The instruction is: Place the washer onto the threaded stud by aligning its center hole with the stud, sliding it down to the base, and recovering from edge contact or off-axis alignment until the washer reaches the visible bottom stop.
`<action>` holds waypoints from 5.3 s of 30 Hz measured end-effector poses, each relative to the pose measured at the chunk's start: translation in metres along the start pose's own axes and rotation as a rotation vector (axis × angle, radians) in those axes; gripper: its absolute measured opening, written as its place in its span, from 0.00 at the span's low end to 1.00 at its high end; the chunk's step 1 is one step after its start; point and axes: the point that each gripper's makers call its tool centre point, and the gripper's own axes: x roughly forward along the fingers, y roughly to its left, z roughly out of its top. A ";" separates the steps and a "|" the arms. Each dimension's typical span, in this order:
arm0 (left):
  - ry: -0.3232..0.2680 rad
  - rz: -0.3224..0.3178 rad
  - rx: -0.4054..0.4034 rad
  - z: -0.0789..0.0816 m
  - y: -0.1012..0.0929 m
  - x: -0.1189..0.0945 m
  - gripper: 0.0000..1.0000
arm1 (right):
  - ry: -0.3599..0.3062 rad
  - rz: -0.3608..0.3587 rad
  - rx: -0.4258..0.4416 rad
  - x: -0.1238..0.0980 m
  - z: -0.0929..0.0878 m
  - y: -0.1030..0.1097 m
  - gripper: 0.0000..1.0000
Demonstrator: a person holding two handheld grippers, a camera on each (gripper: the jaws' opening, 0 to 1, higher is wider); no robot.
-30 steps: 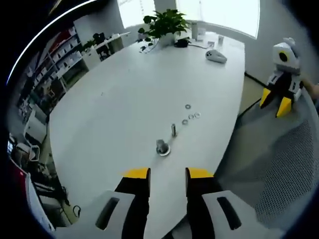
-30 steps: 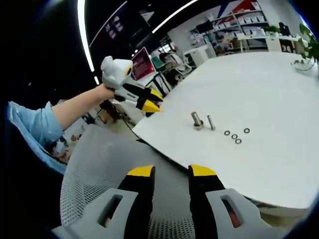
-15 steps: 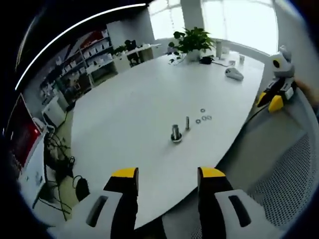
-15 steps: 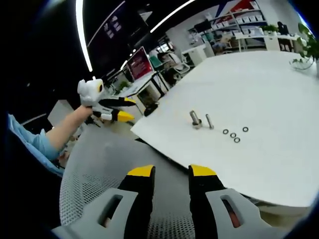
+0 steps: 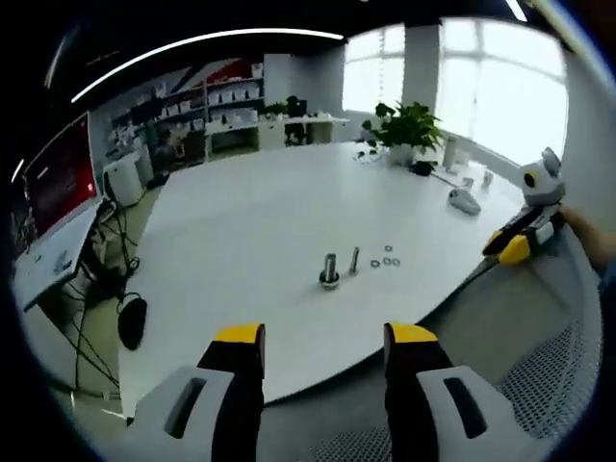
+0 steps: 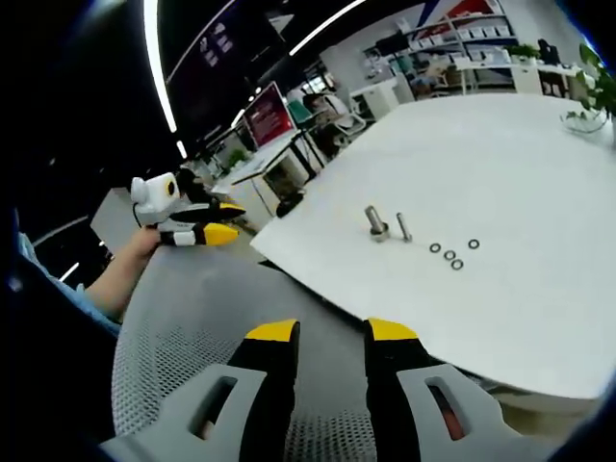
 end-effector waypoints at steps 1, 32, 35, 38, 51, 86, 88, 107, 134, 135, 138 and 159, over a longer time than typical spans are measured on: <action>-0.002 0.002 -0.025 -0.002 0.000 0.001 0.48 | -0.001 -0.001 0.001 0.000 0.000 0.000 0.29; 0.019 0.016 -0.118 -0.013 0.010 0.001 0.22 | 0.347 0.016 -0.371 0.029 0.016 -0.050 0.29; -0.001 0.034 -0.121 -0.010 0.013 0.001 0.22 | 0.423 0.001 -0.408 0.040 0.015 -0.065 0.29; -0.011 0.038 -0.132 -0.009 0.014 0.000 0.22 | 0.491 -0.024 -0.471 0.047 0.016 -0.081 0.28; -0.001 0.053 -0.121 -0.010 0.017 0.002 0.19 | 0.637 -0.140 -0.567 0.090 0.020 -0.152 0.23; 0.043 0.071 -0.106 -0.017 0.019 0.003 0.14 | 0.799 -0.196 -0.696 0.130 0.007 -0.182 0.19; 0.047 0.071 -0.105 -0.017 0.019 0.003 0.14 | 0.808 -0.197 -0.689 0.131 0.008 -0.183 0.18; 0.040 0.073 -0.115 -0.017 0.019 0.003 0.14 | 0.755 -0.283 -0.852 0.134 0.017 -0.191 0.03; 0.054 0.062 -0.115 -0.019 0.018 0.003 0.13 | 0.729 -0.153 -0.708 0.148 0.005 -0.161 0.21; 0.054 0.061 -0.115 -0.019 0.018 0.003 0.13 | 0.732 -0.154 -0.710 0.149 0.005 -0.161 0.20; 0.054 0.062 -0.115 -0.019 0.018 0.003 0.13 | 0.730 -0.154 -0.708 0.148 0.006 -0.162 0.20; 0.048 0.072 -0.116 -0.018 0.020 0.003 0.12 | 0.663 -0.148 -0.695 0.148 0.022 -0.153 0.14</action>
